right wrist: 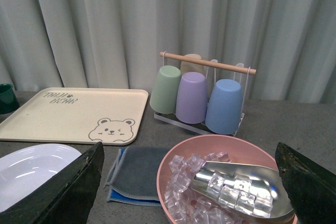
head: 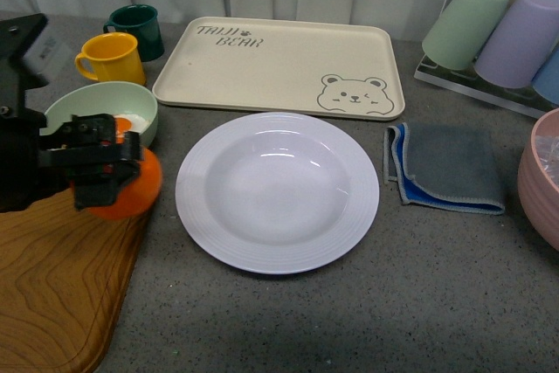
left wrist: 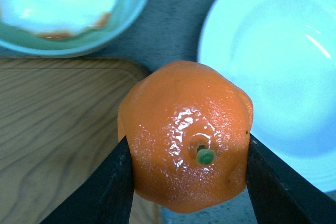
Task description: Place orange and plate with both arms
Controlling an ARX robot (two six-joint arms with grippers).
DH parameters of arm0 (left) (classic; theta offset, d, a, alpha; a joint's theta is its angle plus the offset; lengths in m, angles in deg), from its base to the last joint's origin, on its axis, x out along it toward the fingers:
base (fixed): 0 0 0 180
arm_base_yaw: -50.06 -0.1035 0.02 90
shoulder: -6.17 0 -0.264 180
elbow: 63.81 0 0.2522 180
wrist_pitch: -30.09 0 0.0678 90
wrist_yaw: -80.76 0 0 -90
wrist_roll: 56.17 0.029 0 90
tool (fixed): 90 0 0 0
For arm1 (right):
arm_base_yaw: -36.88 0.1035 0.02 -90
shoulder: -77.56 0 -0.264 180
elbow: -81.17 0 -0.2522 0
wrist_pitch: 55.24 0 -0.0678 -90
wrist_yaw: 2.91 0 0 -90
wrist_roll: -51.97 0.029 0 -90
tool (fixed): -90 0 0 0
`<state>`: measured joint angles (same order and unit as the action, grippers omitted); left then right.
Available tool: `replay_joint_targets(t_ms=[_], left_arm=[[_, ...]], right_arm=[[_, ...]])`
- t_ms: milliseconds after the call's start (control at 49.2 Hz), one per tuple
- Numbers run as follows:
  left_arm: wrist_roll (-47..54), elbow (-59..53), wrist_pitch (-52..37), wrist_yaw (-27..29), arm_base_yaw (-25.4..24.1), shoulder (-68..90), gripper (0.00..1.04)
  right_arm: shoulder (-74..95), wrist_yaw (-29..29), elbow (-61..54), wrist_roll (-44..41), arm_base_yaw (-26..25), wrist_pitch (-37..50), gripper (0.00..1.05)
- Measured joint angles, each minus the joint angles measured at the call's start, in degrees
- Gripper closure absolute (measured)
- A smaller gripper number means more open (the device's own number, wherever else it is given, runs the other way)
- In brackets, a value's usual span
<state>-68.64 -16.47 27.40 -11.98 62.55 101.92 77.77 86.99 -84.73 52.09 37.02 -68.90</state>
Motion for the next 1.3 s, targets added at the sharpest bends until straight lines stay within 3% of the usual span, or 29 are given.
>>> replay_joint_targets(t_ms=[305, 529, 793, 1302], left_arm=[[-3.65, 7.45, -0.55, 3.72, 11.23, 5.33, 0.55], [-5.79, 12.92, -0.35, 4.9, 15.34, 11.39, 0.55], [-6.34, 18.88, 2.01, 6.25, 17.27, 16.76, 0.55], [-8.41, 23.45, 3.91, 9.07, 15.98, 22.12, 0.55]], right_arm=[[0.0, 0.02, 0.0, 0.0, 0.0, 0.0, 0.09], [0.0, 0.02, 0.0, 0.0, 0.0, 0.0, 0.09], [0.0, 0.02, 0.0, 0.0, 0.0, 0.0, 0.09], [0.0, 0.02, 0.0, 0.02, 0.0, 0.0, 0.09]])
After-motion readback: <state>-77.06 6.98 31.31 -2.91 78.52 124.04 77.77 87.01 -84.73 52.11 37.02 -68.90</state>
